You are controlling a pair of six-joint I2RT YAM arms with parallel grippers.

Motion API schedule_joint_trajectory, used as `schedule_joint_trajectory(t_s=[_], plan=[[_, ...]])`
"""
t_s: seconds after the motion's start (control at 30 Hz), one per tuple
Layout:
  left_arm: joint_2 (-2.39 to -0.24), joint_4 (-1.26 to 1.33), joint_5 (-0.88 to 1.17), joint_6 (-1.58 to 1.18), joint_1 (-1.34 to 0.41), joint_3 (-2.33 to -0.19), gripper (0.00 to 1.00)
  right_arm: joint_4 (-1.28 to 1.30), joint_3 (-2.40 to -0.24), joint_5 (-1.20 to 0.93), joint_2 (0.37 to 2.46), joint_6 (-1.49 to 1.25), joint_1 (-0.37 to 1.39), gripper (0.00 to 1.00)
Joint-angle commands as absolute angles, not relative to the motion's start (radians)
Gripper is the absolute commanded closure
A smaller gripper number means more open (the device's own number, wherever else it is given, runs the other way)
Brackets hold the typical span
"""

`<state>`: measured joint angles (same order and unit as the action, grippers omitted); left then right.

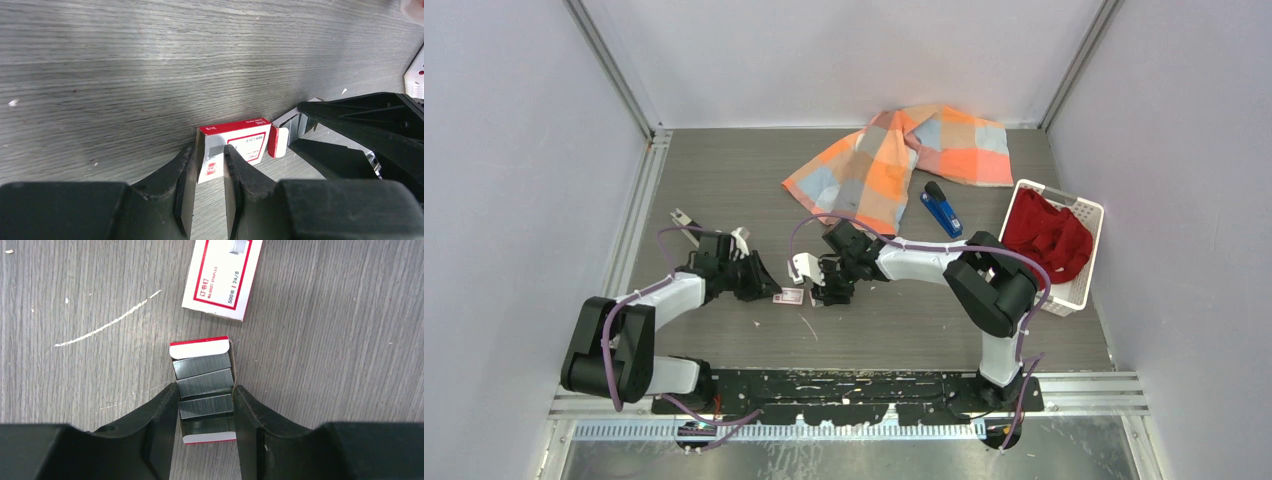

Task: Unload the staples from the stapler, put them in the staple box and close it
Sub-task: Close the staple box at the center of the board.

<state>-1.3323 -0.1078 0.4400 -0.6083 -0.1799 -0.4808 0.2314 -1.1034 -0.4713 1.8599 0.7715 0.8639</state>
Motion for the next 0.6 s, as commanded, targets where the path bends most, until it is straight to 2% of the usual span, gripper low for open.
schedule_joint_trajectory(t_s=[0.0, 0.57], plan=[[-1.370, -0.136, 0.431, -0.577, -0.202, -0.490, 0.73, 0.213, -1.135, -0.455, 1.872, 0.771, 0.864, 0.53], [-1.410, -0.137, 0.430, -0.581, -0.252, -0.503, 0.73, 0.240, -1.153, -0.464, 1.877, 0.761, 0.864, 0.53]])
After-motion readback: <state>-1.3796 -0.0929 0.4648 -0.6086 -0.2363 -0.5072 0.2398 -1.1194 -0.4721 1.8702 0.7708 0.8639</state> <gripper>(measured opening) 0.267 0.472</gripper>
